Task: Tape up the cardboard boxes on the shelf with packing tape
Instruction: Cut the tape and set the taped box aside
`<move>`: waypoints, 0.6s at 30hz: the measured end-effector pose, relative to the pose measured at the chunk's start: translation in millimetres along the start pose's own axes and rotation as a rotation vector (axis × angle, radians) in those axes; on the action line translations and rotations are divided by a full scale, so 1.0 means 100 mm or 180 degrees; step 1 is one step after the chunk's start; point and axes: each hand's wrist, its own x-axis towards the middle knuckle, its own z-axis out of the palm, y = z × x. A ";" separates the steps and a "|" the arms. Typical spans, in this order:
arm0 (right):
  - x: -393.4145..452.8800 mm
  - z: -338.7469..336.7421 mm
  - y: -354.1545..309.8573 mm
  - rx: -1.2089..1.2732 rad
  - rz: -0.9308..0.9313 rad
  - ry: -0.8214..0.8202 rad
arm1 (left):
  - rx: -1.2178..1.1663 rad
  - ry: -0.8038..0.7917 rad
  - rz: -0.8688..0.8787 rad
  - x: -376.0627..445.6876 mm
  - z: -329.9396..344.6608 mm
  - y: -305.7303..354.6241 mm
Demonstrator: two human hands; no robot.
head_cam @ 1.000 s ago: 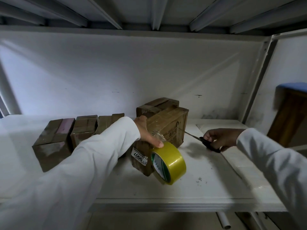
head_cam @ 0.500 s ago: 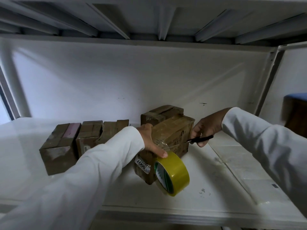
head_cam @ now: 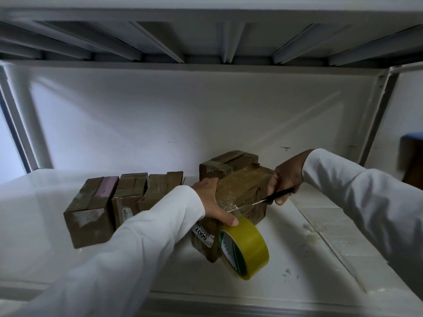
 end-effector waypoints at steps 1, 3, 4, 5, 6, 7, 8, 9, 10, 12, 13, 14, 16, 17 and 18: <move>0.02 0.01 -0.01 -0.0047 -0.0018 -0.0003 | -0.0013 0.0001 -0.0001 0.00 0.00 0.00; 0.03 0.02 -0.04 -0.0114 -0.0086 0.0056 | -0.0044 -0.0001 -0.0006 0.00 0.00 -0.01; 0.03 0.03 -0.05 -0.0120 -0.0133 0.0104 | -0.0054 -0.0006 -0.0011 0.00 0.00 -0.02; 0.01 0.03 -0.07 -0.0130 -0.0174 0.0172 | -0.0068 -0.0009 -0.0020 0.01 0.00 -0.02; 0.00 0.03 -0.07 -0.0164 -0.0208 0.0267 | -0.0086 -0.0016 -0.0032 0.01 0.00 -0.03; -0.01 0.02 -0.08 -0.0212 -0.0232 0.0369 | -0.0106 -0.0028 -0.0046 0.01 0.00 -0.05; -0.03 0.01 -0.08 -0.0253 -0.0236 0.0419 | -0.0123 -0.0040 -0.0061 0.02 -0.01 -0.06; -0.05 0.00 -0.08 -0.0272 -0.0212 0.0367 | -0.0143 -0.0054 -0.0075 0.03 -0.01 -0.06; -0.06 0.00 -0.07 -0.0263 -0.0175 0.0217 | -0.0151 -0.0063 -0.0076 0.04 -0.01 -0.06; -0.06 0.03 0.00 -0.0074 -0.0170 -0.0108 | -0.0095 -0.0096 -0.0067 0.07 -0.01 -0.03; -0.05 0.06 0.07 0.0072 -0.0207 -0.0187 | -0.0063 -0.0114 -0.0069 0.08 -0.01 -0.03; -0.05 0.09 0.17 0.0243 -0.0245 -0.0171 | -0.0055 -0.0130 -0.0077 0.09 -0.01 -0.03; -0.03 0.21 0.41 0.0661 -0.0182 0.0033 | -0.0130 -0.0145 -0.0125 0.10 0.00 -0.07; -0.01 0.30 0.53 0.0824 -0.0054 0.0155 | -0.0182 -0.0125 -0.0148 0.10 0.00 -0.10; 0.02 0.42 0.64 0.0844 0.0168 0.0260 | -0.0217 -0.0111 -0.0158 0.10 0.00 -0.13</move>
